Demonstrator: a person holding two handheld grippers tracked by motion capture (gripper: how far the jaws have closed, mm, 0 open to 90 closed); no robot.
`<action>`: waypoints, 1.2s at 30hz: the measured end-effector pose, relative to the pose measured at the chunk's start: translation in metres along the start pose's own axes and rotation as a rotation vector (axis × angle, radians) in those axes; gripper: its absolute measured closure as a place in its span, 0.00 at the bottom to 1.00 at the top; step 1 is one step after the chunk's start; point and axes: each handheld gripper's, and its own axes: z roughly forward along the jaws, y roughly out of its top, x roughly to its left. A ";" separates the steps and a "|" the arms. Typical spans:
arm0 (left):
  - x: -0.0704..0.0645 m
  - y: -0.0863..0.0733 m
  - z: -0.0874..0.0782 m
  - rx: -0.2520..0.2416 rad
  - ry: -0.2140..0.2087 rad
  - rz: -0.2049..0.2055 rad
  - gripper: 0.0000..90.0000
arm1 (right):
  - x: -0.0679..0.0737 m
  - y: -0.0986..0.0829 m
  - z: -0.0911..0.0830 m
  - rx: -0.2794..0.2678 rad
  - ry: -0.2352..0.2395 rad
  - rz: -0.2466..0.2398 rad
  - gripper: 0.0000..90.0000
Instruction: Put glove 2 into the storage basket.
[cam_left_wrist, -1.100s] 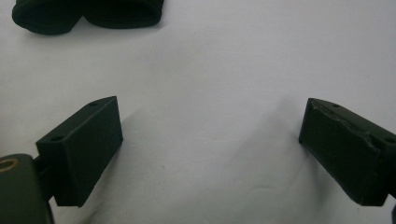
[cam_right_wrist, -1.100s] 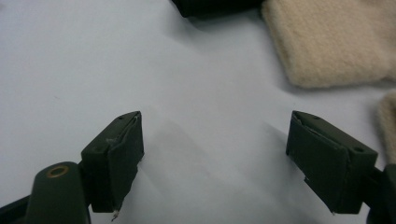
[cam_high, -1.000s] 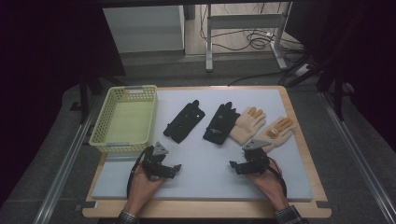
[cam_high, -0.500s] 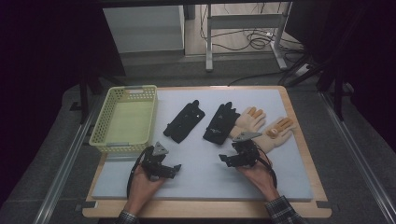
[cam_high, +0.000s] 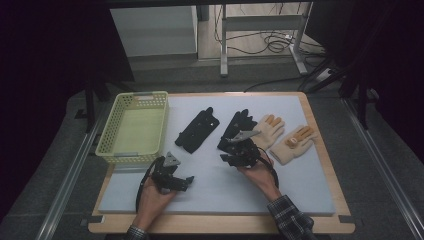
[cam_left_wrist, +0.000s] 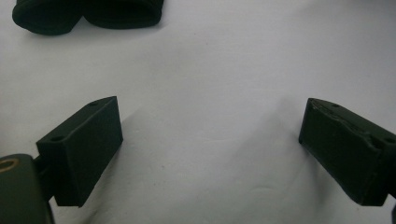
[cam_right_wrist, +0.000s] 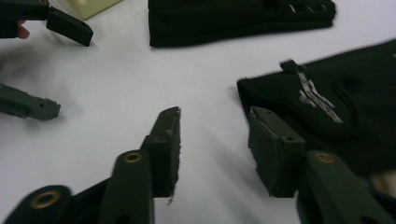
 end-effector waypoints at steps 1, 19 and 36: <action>0.000 0.000 0.000 0.000 0.000 0.000 0.07 | 0.002 0.006 0.006 0.008 0.006 -0.012 0.67; 0.000 0.000 0.000 0.001 0.000 0.001 0.07 | 0.032 0.058 0.076 0.008 0.145 -0.047 0.82; 0.000 0.000 0.000 0.001 -0.001 -0.001 0.07 | 0.047 0.066 0.111 0.070 0.015 -0.141 0.97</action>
